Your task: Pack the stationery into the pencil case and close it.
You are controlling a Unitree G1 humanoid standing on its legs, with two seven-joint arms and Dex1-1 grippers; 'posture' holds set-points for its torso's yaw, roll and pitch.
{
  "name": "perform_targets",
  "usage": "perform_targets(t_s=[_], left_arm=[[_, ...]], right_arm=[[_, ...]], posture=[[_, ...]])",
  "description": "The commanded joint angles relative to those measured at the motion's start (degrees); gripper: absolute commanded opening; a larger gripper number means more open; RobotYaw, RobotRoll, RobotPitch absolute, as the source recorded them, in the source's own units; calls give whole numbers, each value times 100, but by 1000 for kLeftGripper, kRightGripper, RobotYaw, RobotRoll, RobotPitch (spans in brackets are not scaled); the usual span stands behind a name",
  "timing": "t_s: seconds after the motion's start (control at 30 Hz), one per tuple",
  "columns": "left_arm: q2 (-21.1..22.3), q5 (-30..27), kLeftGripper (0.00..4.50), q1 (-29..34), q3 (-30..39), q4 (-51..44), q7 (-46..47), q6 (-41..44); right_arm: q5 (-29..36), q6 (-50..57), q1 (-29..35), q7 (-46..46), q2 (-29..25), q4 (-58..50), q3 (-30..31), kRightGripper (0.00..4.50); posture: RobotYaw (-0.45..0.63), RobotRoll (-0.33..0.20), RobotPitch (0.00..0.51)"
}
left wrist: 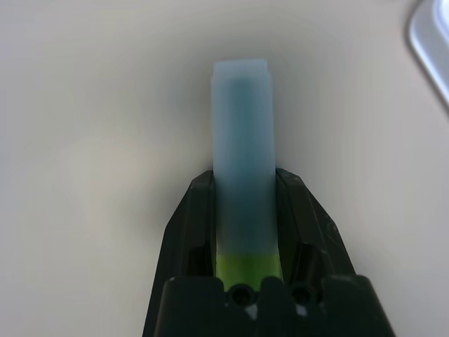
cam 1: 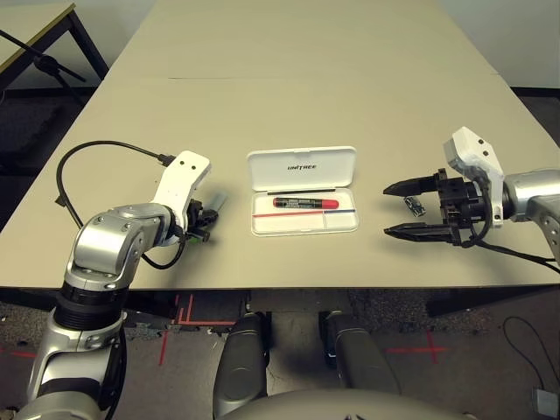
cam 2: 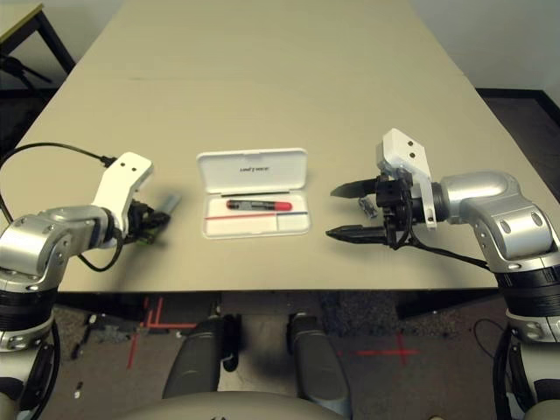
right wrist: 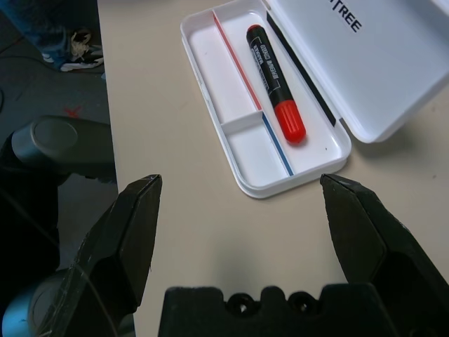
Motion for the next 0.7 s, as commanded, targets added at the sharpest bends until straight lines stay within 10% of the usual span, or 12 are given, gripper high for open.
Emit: perform_targets(t_s=[0.03,0.7], left_arm=[[364,-189,1078,-113,-282,-213,-491,-419],[1055,-623,1078,-780,-1488,-730,-2667,-1885]], right_arm=[[-59,-98,-49,15,20,74,55,4500],[-384,-406,-147,183,-50,416,181,4500]], posture=[[54,0,162],[57,0,164]])
